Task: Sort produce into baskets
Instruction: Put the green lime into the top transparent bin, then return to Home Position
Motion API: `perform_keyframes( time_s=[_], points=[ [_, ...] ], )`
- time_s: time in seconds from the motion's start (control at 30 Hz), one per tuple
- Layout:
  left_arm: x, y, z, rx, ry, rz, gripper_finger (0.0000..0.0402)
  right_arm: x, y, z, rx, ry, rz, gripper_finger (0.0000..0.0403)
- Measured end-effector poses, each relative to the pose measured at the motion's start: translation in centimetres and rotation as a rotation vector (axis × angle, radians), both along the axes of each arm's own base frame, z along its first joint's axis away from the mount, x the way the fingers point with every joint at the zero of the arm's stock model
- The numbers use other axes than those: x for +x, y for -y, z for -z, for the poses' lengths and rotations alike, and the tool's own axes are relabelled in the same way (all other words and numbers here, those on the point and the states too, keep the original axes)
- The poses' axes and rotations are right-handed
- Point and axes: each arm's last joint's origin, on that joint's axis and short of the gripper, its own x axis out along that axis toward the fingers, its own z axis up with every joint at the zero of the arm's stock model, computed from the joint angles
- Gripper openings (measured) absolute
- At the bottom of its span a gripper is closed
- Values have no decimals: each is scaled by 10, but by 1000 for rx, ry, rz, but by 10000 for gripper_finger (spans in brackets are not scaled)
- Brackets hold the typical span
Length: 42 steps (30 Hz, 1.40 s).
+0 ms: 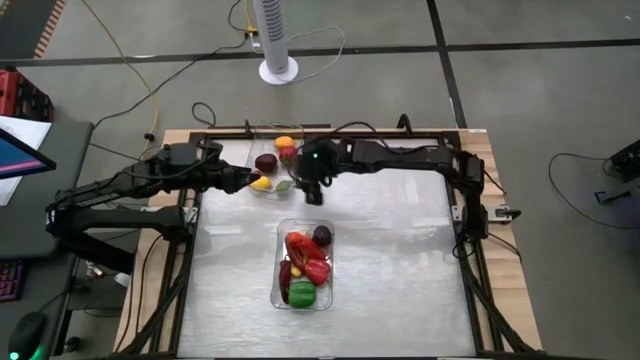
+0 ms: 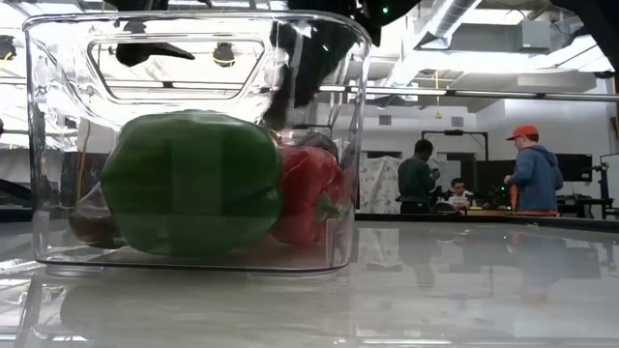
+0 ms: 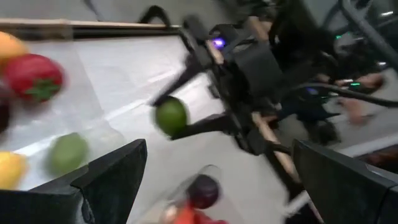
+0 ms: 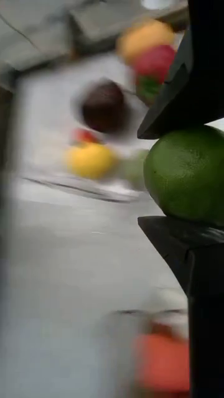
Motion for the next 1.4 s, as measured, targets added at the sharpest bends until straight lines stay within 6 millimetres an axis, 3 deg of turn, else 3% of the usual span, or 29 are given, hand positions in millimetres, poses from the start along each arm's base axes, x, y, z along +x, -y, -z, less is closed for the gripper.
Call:
perform_keyframes(
  time_s=[0.17,0.33,0.6,1.03,1.2,1.4],
  points=[
    [4,3,-12,-6,138,115,387,15,3,-16,64,247,72,234],
    [6,4,-22,-3,243,168,387,19,8,-24,156,359,140,234],
    [4,6,-25,90,245,18,387,18,20,-29,256,432,218,242],
    [-4,10,-30,184,255,-13,387,17,25,-29,358,446,287,327],
    [-4,13,-23,162,195,31,387,5,28,-36,425,385,349,341],
    [-3,26,-12,212,134,50,387,-20,15,-73,363,397,330,317]
  ],
)
